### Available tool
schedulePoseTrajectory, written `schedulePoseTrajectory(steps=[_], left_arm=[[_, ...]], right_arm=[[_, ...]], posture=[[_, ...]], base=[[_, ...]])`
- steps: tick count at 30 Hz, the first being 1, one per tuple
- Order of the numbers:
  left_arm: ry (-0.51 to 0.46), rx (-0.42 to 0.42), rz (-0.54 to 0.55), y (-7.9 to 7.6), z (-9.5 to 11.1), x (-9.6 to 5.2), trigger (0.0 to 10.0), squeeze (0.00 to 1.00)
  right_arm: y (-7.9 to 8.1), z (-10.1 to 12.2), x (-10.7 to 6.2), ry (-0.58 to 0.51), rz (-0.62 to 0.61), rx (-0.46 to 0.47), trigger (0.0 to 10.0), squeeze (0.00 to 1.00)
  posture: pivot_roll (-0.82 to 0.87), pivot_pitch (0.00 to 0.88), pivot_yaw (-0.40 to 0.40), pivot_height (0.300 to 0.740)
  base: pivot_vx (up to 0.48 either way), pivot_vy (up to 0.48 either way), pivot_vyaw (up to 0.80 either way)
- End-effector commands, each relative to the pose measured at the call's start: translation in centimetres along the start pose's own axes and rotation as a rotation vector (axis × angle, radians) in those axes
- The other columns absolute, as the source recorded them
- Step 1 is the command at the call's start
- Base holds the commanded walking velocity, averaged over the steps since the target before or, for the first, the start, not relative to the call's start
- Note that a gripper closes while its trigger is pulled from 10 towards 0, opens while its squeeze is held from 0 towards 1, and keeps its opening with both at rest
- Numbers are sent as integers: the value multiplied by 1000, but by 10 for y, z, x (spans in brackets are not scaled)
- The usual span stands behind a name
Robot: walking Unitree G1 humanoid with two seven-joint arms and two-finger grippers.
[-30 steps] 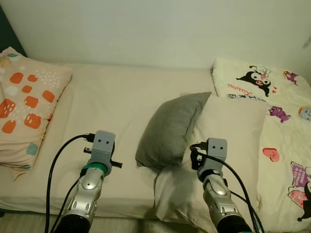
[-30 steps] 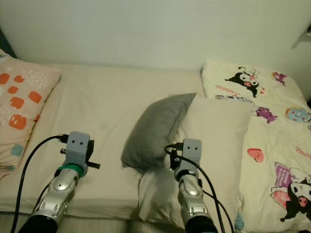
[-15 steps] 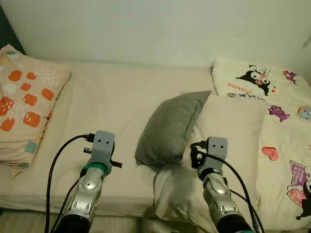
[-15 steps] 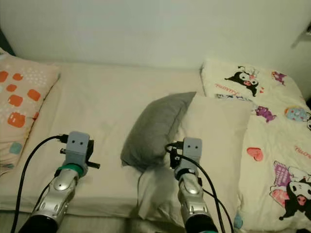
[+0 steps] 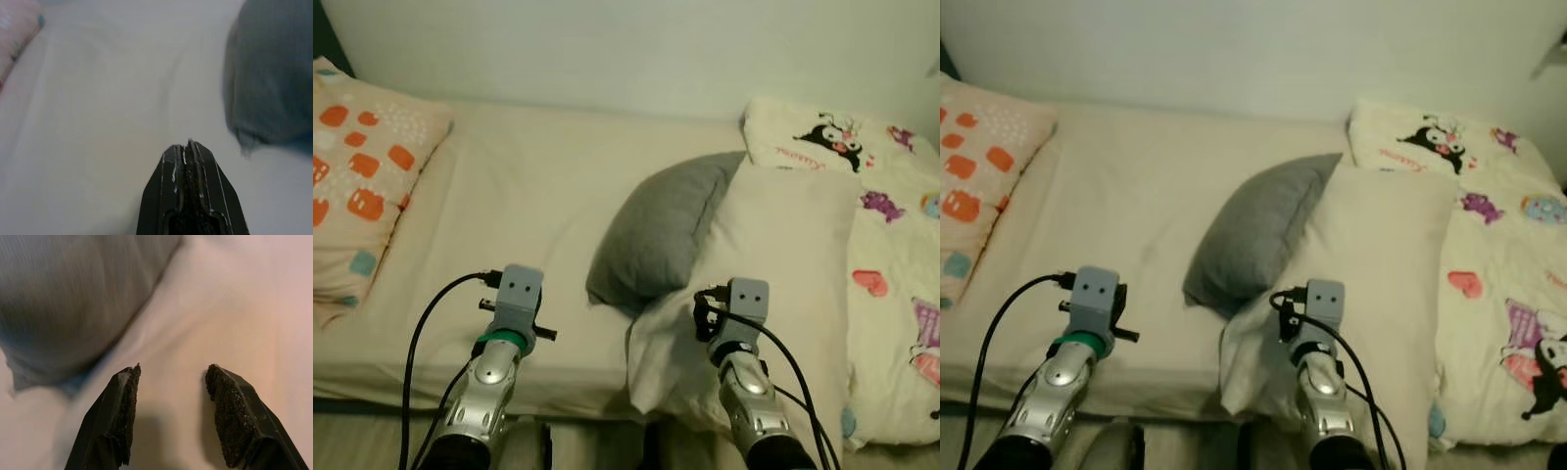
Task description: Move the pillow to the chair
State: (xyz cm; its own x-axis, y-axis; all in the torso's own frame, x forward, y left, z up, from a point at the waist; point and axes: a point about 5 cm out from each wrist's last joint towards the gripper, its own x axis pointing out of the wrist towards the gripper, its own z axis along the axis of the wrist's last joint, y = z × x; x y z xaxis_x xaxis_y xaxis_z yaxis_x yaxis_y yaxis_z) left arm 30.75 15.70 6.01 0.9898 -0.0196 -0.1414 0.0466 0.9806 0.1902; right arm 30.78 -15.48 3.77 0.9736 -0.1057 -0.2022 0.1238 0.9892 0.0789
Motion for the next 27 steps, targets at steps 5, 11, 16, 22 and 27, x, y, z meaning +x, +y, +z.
schedulePoseTrajectory(steps=[5,11,16,22,27], left_arm=[[26,-1,-5,-3,-5,-2,10000,0],[23,-4,-3,-3,-4,-1,10000,0],[23,-6,2,-3,-5,-2,10000,0],[24,-6,9,-2,-6,-2,10000,0],[26,-4,14,-1,-7,-4,10000,0]], right_arm=[[-3,-6,-3,27,-6,0,10000,0],[-2,-7,-3,29,3,-10,10000,0],[1,-5,-2,26,15,-14,10000,0],[6,-3,0,20,52,-22,10000,0],[20,27,15,-64,80,65,10000,0]], posture=[[46,24,-25,597],[48,23,-31,597],[50,19,-39,597],[53,19,-46,597],[53,19,-46,597]], base=[[0,0,0],[0,0,0],[0,0,0],[0,0,0],[0,0,0]])
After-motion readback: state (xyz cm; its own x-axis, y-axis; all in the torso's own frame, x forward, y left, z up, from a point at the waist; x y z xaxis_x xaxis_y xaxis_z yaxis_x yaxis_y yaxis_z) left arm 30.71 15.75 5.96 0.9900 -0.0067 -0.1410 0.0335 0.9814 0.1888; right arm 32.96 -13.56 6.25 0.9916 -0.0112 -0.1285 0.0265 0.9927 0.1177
